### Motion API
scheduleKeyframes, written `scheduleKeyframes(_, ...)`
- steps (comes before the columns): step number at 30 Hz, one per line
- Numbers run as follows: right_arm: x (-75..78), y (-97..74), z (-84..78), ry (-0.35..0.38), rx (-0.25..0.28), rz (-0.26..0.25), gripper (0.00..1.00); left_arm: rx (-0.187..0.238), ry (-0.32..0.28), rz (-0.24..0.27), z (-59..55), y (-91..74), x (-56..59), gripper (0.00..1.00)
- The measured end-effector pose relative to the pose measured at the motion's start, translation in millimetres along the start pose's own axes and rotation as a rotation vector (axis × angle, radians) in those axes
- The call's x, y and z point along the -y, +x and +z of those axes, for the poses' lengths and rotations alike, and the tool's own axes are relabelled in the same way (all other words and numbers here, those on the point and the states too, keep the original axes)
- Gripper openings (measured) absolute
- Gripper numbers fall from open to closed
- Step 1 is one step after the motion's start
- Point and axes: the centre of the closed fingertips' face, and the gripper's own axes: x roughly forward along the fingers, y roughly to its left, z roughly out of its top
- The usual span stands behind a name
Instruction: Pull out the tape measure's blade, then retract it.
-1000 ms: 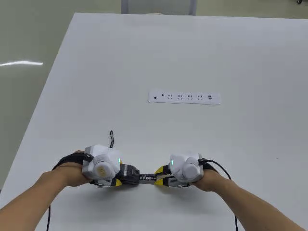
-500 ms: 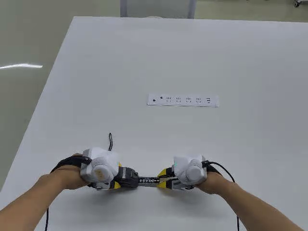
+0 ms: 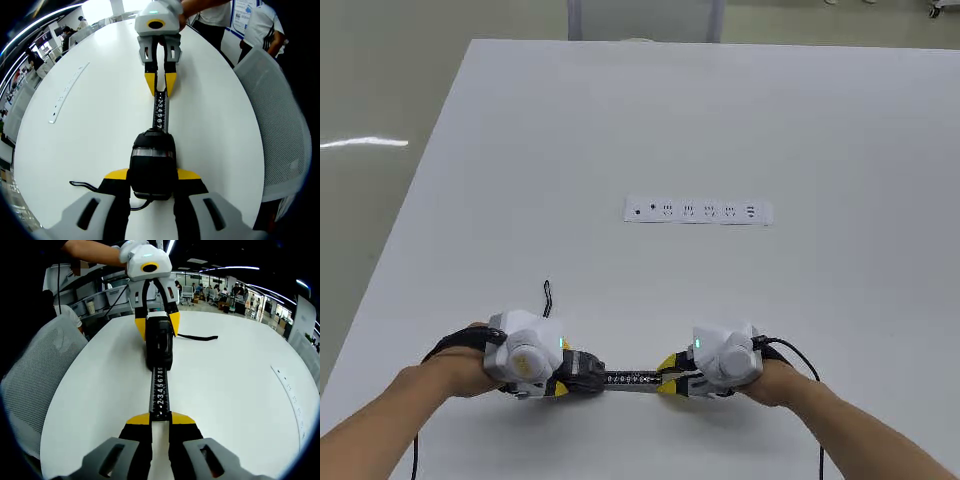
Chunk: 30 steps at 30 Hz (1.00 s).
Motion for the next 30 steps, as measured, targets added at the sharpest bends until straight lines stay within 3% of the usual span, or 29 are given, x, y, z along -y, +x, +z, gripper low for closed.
scheduleKeyframes(30, -0.2, -28.8, -23.3, 0.036, 0.01, -0.002, 0.08, -0.001, 0.003, 0.0, 0.5, -0.8, 0.1, 0.29)
